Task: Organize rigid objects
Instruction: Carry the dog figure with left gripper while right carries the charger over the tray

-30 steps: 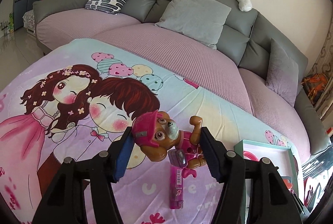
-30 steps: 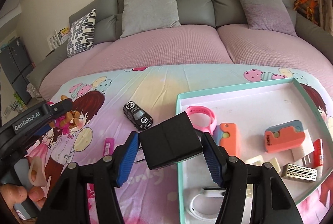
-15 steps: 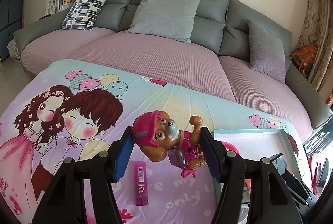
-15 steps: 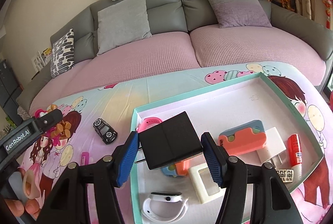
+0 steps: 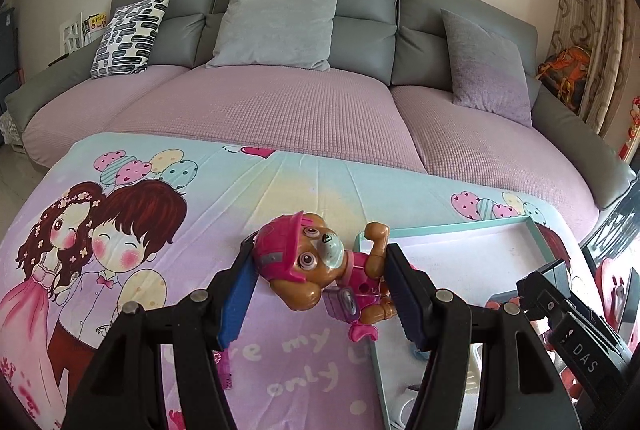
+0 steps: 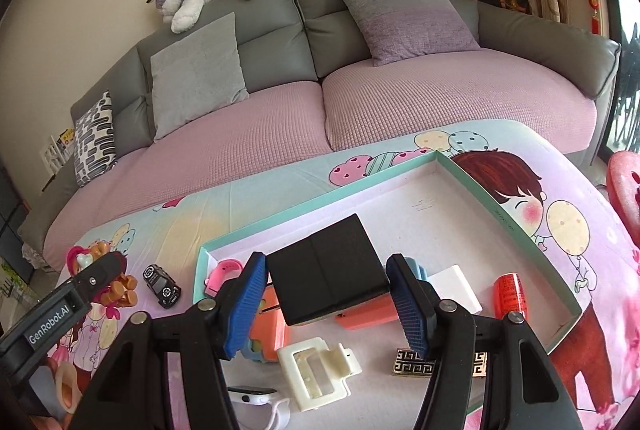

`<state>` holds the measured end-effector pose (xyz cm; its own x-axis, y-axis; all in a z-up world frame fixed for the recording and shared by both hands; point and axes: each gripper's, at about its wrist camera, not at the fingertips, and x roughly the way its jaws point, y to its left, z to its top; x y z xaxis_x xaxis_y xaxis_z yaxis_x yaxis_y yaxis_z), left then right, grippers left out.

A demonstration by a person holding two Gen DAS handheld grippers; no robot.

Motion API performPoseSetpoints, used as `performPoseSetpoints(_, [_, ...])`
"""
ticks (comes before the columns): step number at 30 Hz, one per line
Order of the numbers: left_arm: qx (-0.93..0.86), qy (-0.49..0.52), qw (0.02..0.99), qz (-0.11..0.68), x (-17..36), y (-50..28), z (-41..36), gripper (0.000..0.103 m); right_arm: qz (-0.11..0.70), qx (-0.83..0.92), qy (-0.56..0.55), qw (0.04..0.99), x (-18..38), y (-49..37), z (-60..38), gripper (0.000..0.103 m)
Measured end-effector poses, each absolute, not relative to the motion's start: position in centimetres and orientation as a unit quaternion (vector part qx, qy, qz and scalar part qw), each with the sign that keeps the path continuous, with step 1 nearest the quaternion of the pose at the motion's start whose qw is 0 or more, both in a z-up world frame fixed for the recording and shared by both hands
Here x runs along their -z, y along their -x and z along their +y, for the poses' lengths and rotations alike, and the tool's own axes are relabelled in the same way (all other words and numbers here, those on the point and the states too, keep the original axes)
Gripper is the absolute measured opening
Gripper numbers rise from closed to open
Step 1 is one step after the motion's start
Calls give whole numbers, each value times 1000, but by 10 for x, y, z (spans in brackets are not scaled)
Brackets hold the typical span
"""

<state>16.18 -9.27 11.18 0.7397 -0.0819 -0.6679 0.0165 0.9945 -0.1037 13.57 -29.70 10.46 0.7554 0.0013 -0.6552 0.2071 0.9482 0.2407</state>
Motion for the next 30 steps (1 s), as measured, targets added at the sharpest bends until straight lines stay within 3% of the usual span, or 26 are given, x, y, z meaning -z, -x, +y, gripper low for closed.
performPoseSetpoints(15, [96,10,931,353,-97,-181,-169,65,316,144,-142,927,-103,-138,-343,64])
performPoseSetpoints(30, [113,-5,926,360,-81,-189,-190,65,327,203,-132,914,-93,-137,-369,64])
